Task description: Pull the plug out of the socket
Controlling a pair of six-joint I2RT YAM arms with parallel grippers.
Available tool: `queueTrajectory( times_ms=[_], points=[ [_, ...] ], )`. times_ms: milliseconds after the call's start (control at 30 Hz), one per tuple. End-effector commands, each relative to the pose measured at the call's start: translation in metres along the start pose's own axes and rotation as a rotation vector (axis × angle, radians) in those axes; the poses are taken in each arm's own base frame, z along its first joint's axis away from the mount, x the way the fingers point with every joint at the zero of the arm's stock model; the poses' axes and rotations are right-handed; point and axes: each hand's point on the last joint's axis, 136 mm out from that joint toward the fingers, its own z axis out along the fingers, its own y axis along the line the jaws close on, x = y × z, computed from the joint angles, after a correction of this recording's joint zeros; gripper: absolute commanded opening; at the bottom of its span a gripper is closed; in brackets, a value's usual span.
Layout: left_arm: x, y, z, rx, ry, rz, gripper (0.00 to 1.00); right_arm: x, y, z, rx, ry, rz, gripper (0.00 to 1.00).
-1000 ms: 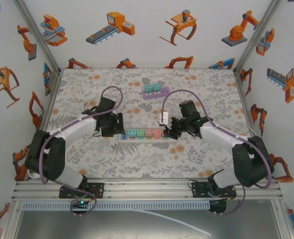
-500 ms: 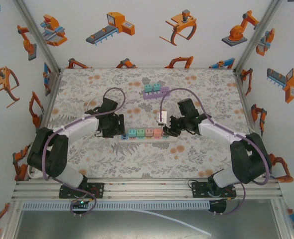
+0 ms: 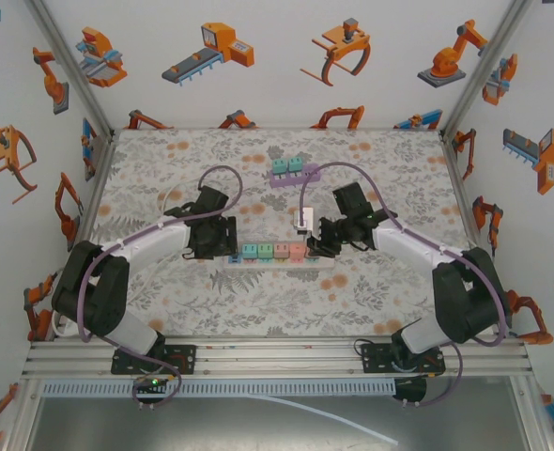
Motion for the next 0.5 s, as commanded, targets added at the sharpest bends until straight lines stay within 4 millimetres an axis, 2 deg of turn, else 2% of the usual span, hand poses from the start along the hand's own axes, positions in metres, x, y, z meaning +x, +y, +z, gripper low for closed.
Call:
queueTrajectory(
  times_ms=[0,167,467],
  points=[
    [0.0422,0.0303,0.0211,-0.159,0.132,0.048,0.62,-0.0285,-0.0111,-0.0057,0.010,-0.067,-0.056,0.11],
    [0.0429,0.0316,0.0227,-0.180,0.140,0.058,0.62,-0.0292,-0.0084,-0.0046,0.013,-0.026,-0.084,0.06],
    [0.0471,0.0292,0.0273,-0.200,0.151,0.080,0.62,-0.0343,-0.0056,-0.0024,0.042,0.014,-0.133,0.05]
  ],
)
